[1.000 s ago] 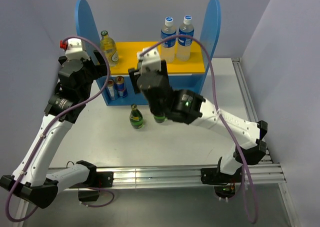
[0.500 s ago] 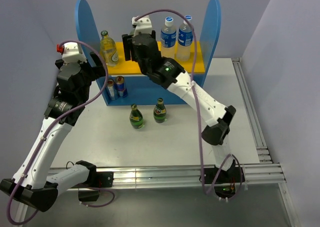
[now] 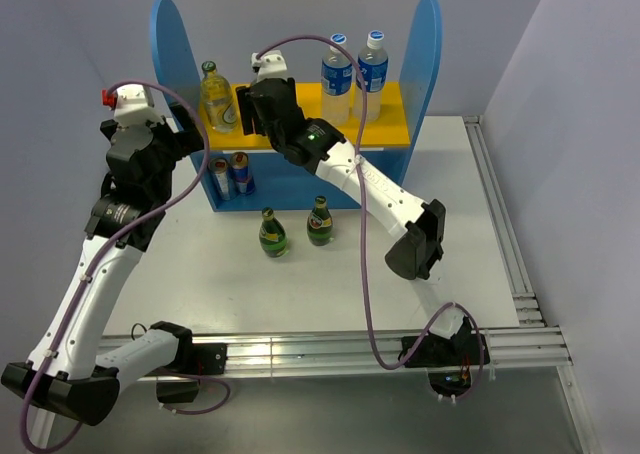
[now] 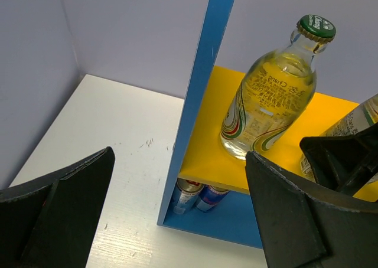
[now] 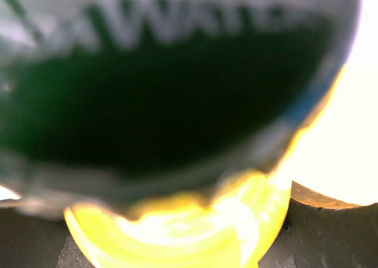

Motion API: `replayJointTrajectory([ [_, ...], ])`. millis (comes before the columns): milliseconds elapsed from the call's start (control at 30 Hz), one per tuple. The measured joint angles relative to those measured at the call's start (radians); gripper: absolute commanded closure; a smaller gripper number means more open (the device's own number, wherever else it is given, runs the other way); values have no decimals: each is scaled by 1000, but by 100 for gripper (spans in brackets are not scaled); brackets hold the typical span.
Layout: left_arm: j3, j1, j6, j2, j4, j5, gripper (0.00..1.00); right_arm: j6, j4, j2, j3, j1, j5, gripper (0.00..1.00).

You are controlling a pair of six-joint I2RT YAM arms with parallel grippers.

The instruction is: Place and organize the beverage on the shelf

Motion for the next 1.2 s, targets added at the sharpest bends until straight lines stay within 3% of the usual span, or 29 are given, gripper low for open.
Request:
replayJointTrajectory([
  [533,-15,22,0,0,2,8,1,18,69,22,-16,0,2,100],
  [767,-16,27,0,0,2,9,1,13,131,42,-34,0,30,89],
  [800,-16,28,0,0,2,9,1,13,140,42,-38,0,34,87],
  [900,-16,29,0,0,2,10,1,11,158,45,-42,0,47,58],
  [933,-16,29,0,0,2,11,1,10,163,46,-42,0,50,45],
  [1000,-16,29,0,0,3,11,1,8,170,48,-43,1,55,31],
  [1033,-16,30,0,0,3,11,1,7,173,48,-45,2,58,28],
  [1100,-16,30,0,0,3,11,1,5,190,48,-55,5,68,12],
  [1200,-16,30,0,0,4,11,1,3,211,48,-69,8,80,6],
])
